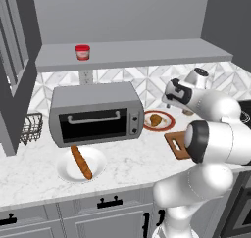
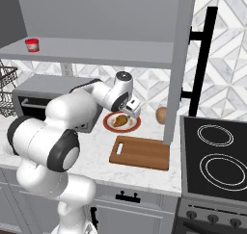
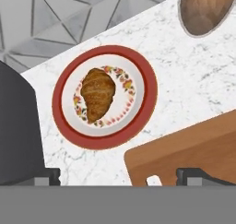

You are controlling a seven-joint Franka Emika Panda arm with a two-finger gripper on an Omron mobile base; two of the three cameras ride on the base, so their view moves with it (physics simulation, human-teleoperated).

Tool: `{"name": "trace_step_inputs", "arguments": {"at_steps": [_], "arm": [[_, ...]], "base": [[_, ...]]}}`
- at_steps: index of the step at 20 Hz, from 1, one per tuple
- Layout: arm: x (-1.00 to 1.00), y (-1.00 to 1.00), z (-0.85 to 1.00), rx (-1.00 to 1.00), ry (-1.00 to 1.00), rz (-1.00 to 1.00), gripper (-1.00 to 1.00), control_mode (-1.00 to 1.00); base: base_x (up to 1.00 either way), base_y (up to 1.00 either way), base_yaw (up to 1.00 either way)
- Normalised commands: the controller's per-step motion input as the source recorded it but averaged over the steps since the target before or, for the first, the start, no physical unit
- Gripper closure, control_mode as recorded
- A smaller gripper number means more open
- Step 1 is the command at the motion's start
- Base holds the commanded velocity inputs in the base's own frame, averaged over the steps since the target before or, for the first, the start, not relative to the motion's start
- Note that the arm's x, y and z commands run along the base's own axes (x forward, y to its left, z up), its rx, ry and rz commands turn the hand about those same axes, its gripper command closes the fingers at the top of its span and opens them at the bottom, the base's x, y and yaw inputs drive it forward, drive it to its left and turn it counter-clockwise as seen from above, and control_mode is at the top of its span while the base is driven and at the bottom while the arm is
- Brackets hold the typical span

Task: From the different types of pastries on the counter, select a croissant and place it on the cutting board. Then retrieve a jar of jam from the cabinet and place it alongside the croissant on the cutting board.

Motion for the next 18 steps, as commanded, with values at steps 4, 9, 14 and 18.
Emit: {"name": "trace_step_inputs", "arguments": {"at_steps": [4,9,14,18], "arm": [[0.17,0.11,-0.07,-0.01,-0.01,0.00,-1.00,-1.00],[0.04,0.17,-0.13,-0.02,0.00,0.03,-1.00,-1.00],[0.13,0.06,-0.19,-0.07,0.00,0.02,-1.00,-1.00],[0.19,0.10,-0.02,-0.02,-0.01,0.00,-1.00,-1.00]], "base": [[0.00,0.00,0.00],[0.00,0.00,0.00],[0.00,0.00,0.00],[0.00,0.00,0.00]]}}
